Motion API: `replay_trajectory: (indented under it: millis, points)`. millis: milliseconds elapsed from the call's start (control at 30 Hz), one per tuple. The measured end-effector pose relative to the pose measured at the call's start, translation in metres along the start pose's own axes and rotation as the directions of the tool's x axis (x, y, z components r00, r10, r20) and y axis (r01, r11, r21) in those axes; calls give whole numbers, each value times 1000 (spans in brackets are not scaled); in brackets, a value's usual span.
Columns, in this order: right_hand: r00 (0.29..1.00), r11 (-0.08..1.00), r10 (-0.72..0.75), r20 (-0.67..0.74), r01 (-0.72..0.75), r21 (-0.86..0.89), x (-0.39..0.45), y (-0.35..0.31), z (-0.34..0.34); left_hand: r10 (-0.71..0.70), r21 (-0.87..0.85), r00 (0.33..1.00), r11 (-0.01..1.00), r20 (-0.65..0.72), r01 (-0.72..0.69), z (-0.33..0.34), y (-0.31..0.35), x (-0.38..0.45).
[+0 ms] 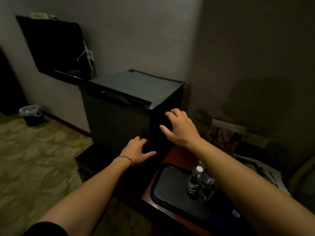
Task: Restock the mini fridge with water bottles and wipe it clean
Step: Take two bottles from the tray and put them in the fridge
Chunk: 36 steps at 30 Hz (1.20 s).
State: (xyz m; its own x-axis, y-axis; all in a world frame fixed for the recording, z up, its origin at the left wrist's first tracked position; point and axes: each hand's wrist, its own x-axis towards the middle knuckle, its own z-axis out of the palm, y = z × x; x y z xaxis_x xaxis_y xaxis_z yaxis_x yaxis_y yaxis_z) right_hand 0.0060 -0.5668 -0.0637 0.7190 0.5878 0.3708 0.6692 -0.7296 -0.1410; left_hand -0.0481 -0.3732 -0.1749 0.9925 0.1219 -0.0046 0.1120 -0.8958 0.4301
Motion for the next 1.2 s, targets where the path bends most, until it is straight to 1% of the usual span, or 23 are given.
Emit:
replay_trajectory:
  millis: [67, 100, 167, 267, 333, 433, 567, 667, 733, 800, 867, 967, 1067, 1133, 1200]
  points:
    - [990, 995, -102, -101, 101, -14, 24, -44, -11, -51, -20, 998, 999, -25, 50, -27, -23, -7]
    - [983, 990, -141, -113, 139, -28, 35, -65, -13, -73, -30, 997, 997, -28, 72, -41, -33, -10]
    - [983, 983, -173, -60, 168, -74, 57, -101, -10, -110, -28, 993, 994, -51, 108, -66, -56, -13]
    - [991, 987, -88, 97, 100, -129, 85, -138, 10, -139, 2, 980, 990, -144, 141, -101, -88, -8]
    - [987, 987, 2, 159, 23, -157, 102, -154, 27, -125, 52, 970, 989, -208, 139, -127, -111, 3]
    - [961, 972, 172, 215, -130, -198, 123, -168, 49, -94, 122, 966, 984, -242, 127, -168, -143, 26]
    - [945, 945, 284, 160, -248, -214, 137, -182, 62, -11, 172, 982, 984, -186, 44, -199, -171, 60]
    - [940, 930, 315, 133, -279, -238, 135, -189, 69, 15, 208, 993, 978, -121, 11, -206, -179, 84]
    - [941, 924, 326, 89, -298, -239, 129, -188, 72, 58, 277, 987, 961, -153, -13, -207, -180, 93]
    - [936, 918, 350, 42, -333, -217, 124, -185, 70, 113, 311, 972, 949, -205, -45, -207, -180, 98]
    - [924, 908, 382, 28, -369, -199, 117, -182, 68, 141, 292, 966, 954, -215, -74, -205, -180, 97]
    - [899, 887, 435, 51, -418, -195, 104, -182, 64, 152, 253, 973, 962, -173, -105, -207, -181, 93]
    - [895, 884, 441, 60, -422, -200, 87, -179, 60, 152, 261, 979, 959, -134, -113, -215, -180, 88]
    - [898, 885, 436, 52, -417, -207, 73, -176, 56, 137, 287, 975, 954, -175, -82, -214, -179, 78]
    - [901, 889, 428, 69, -406, -213, 62, -173, 51, 116, 309, 962, 950, -247, -35, -206, -181, 59]
